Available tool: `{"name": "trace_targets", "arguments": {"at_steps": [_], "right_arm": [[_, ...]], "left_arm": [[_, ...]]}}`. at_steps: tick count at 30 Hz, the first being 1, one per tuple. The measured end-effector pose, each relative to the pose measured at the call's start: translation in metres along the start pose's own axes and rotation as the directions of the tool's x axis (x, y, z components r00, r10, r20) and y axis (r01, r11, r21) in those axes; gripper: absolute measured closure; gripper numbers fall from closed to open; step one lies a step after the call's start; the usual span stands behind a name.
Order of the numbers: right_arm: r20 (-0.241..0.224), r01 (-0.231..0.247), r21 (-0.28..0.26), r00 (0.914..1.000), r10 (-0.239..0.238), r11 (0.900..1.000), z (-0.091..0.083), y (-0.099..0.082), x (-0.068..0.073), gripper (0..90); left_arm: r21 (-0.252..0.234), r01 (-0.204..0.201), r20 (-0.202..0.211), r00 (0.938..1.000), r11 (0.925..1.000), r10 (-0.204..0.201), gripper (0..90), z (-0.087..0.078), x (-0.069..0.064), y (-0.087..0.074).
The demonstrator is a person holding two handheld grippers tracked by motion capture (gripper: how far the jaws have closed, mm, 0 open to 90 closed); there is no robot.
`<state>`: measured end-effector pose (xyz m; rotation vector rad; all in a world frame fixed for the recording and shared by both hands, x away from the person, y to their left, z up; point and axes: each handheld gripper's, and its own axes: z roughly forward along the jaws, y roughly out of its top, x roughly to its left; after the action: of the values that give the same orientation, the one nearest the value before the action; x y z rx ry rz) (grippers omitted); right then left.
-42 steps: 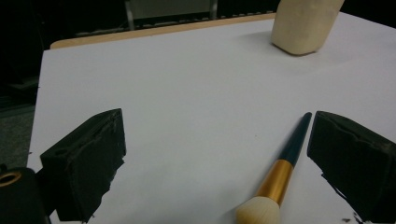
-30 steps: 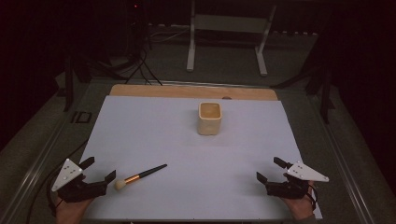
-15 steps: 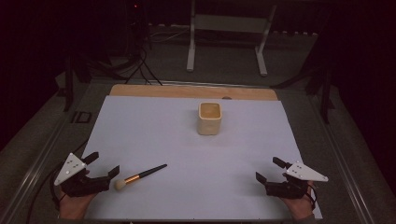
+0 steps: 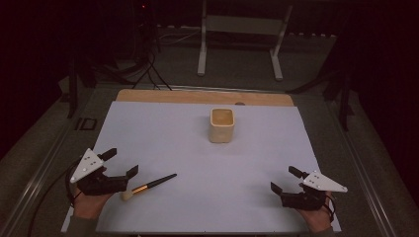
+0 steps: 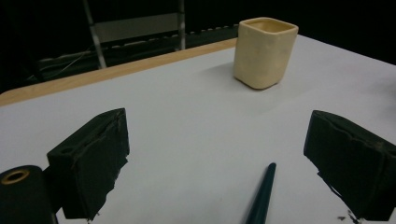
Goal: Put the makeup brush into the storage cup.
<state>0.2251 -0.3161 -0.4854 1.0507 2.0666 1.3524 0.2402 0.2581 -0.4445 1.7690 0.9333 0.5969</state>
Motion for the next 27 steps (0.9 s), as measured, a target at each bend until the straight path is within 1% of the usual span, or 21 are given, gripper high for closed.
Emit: {"name": "trace_targets", "arguments": {"at_steps": [7,15,18,19,20,21,23,24,25,26,27], "right_arm": [[0.000,0.001,-0.004,1.0000,-0.001,1.0000,0.000,0.000,0.000,10.2],[0.000,0.000,-0.005,1.0000,0.000,1.0000,0.000,0.000,0.000,10.2],[0.000,0.001,-0.005,1.0000,-0.001,1.0000,0.000,0.000,0.000,10.1],[0.000,0.001,-0.005,1.0000,-0.001,1.0000,0.000,0.000,0.000,10.1],[0.000,0.000,-0.005,1.0000,0.000,1.0000,-0.001,0.000,0.000,10.1],[0.000,0.000,-0.005,1.0000,0.000,1.0000,-0.001,0.000,0.000,10.1],[-0.001,0.001,-0.005,1.0000,-0.001,1.0000,0.000,0.000,0.000,10.2],[-0.001,0.001,-0.005,1.0000,-0.001,1.0000,0.000,0.000,0.000,10.2],[-0.001,0.002,-0.005,1.0000,-0.002,1.0000,-0.001,0.000,0.000,10.2],[-0.001,0.002,-0.005,1.0000,-0.002,1.0000,-0.001,0.000,0.000,10.1],[-0.002,0.001,-0.005,1.0000,-0.001,1.0000,-0.001,0.000,0.000,10.2]], "left_arm": [[0.018,-0.032,0.028,0.9991,0.9993,0.031,7.9,0.012,-0.008,0.008],[0.041,-0.040,0.038,0.9986,0.9984,0.038,7.8,0.013,-0.007,0.008],[0.079,-0.057,0.051,0.9973,0.9952,0.053,7.9,0.013,-0.004,0.012],[0.079,-0.057,0.051,0.9973,0.9952,0.053,7.8,0.013,-0.004,0.012],[0.093,-0.073,0.054,0.9962,0.9930,0.068,7.9,0.013,-0.004,0.015],[0.093,-0.073,0.054,0.9962,0.9930,0.068,7.9,0.013,-0.004,0.015],[0.114,-0.092,0.057,0.9946,0.9892,0.086,7.9,0.012,-0.004,0.019],[0.114,-0.092,0.057,0.9946,0.9892,0.086,7.9,0.012,-0.004,0.019],[0.133,-0.103,0.063,0.9934,0.9857,0.095,7.9,0.012,-0.003,0.022],[0.133,-0.103,0.063,0.9934,0.9857,0.095,7.9,0.012,-0.003,0.022],[0.158,-0.119,0.070,0.9916,0.9802,0.109,8.0,0.012,-0.003,0.024]]}}
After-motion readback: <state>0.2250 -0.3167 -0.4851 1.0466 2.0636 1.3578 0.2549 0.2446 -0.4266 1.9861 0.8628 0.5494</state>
